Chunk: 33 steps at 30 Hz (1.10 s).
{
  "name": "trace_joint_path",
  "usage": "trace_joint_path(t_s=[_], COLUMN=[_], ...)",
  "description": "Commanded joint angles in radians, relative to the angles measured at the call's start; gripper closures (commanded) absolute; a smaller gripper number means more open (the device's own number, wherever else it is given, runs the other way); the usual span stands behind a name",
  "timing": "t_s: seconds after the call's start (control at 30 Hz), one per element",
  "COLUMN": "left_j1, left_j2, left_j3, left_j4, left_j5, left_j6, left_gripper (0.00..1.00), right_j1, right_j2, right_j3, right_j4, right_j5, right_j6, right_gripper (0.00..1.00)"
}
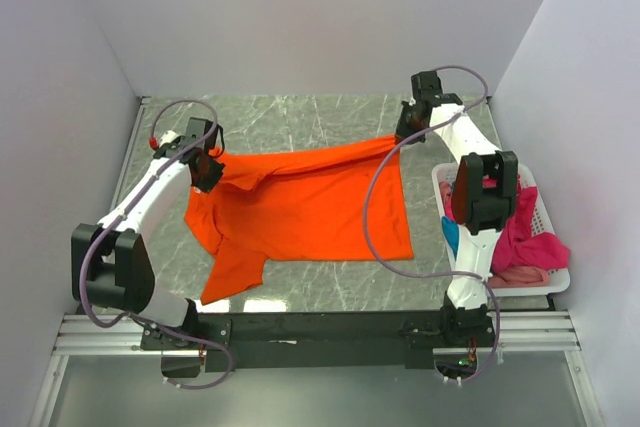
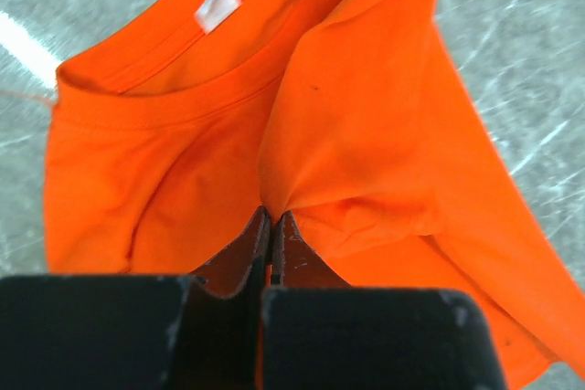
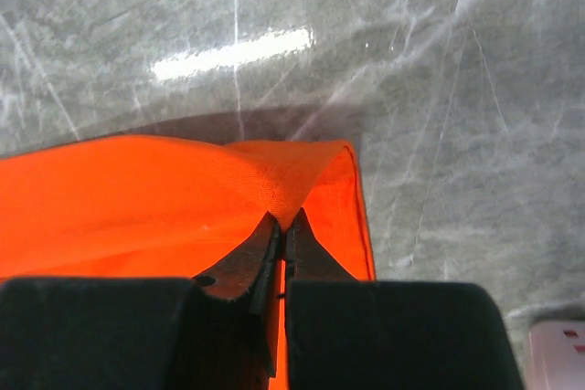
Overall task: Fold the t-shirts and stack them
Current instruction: Fold the tshirt
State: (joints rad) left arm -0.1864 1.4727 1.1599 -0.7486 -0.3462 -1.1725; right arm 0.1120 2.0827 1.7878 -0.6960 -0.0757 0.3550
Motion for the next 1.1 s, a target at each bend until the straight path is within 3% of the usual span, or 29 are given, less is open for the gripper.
trace_joint_path(t_s=[0.0, 0.2, 0.37, 0.4, 0.43, 0.5, 0.57, 0.6, 0.63, 0.67, 0.7, 0.73, 0.8, 0.93, 1.07], left_j1=[-0.007, -0.007, -0.007, -0.008, -0.008, -0.01, -0.008, -0.008, -0.008, -0.008, -0.008, -0.008, -0.007, 0.005, 0.073], left_j2=[-0.071, -0.104, -0.14, -0.147, -0.152, -0.178, -0.216, -0.232, -0.245, -0.27, -0.279, -0.287, -0.287, -0.206, 0.004], left_j3=[-0.032, -0.133, -0.242, -0.253, -0.262, -0.288, -0.308, -0.313, -0.315, -0.307, -0.299, -0.287, -0.243, -0.132, -0.002], left_j4=[-0.023, -0.006, 0.034, 0.037, 0.023, 0.003, -0.029, -0.038, -0.046, -0.055, -0.06, -0.06, -0.038, 0.054, 0.175], left_j5=[-0.027, -0.014, 0.072, 0.087, 0.09, 0.104, 0.102, 0.104, 0.101, 0.099, 0.098, 0.09, 0.064, 0.046, 0.166], left_j6=[-0.033, -0.032, -0.015, -0.009, -0.004, 0.007, 0.014, 0.017, 0.023, 0.028, 0.036, 0.046, 0.059, 0.108, 0.169], left_gripper=[0.99, 0.99, 0.89, 0.85, 0.8, 0.76, 0.66, 0.59, 0.44, 0.36, 0.28, 0.12, 0.0, 0.01, 0.01], right_j1=[-0.008, -0.006, -0.008, -0.006, -0.008, -0.006, -0.005, -0.006, -0.006, -0.006, -0.006, -0.008, -0.005, 0.029, 0.058], right_j2=[-0.114, -0.21, -0.266, -0.274, -0.286, -0.302, -0.329, -0.341, -0.367, -0.38, -0.391, -0.404, -0.401, -0.346, -0.238], right_j3=[-0.037, -0.241, -0.407, -0.428, -0.448, -0.484, -0.493, -0.496, -0.499, -0.502, -0.498, -0.495, -0.476, -0.417, -0.303], right_j4=[0.01, 0.081, 0.134, 0.153, 0.162, 0.168, 0.161, 0.15, 0.148, 0.153, 0.153, 0.156, 0.174, 0.184, 0.188], right_j5=[-0.012, -0.044, -0.053, -0.062, -0.07, -0.072, -0.053, -0.044, -0.029, -0.027, -0.027, -0.062, -0.094, -0.121, -0.144], right_j6=[-0.019, 0.012, 0.03, 0.03, 0.027, 0.024, 0.022, 0.022, 0.022, 0.024, 0.022, 0.018, 0.018, 0.012, 0.021], right_gripper=[1.0, 1.0, 0.93, 0.88, 0.71, 0.6, 0.47, 0.46, 0.4, 0.32, 0.3, 0.28, 0.22, 0.17, 0.16])
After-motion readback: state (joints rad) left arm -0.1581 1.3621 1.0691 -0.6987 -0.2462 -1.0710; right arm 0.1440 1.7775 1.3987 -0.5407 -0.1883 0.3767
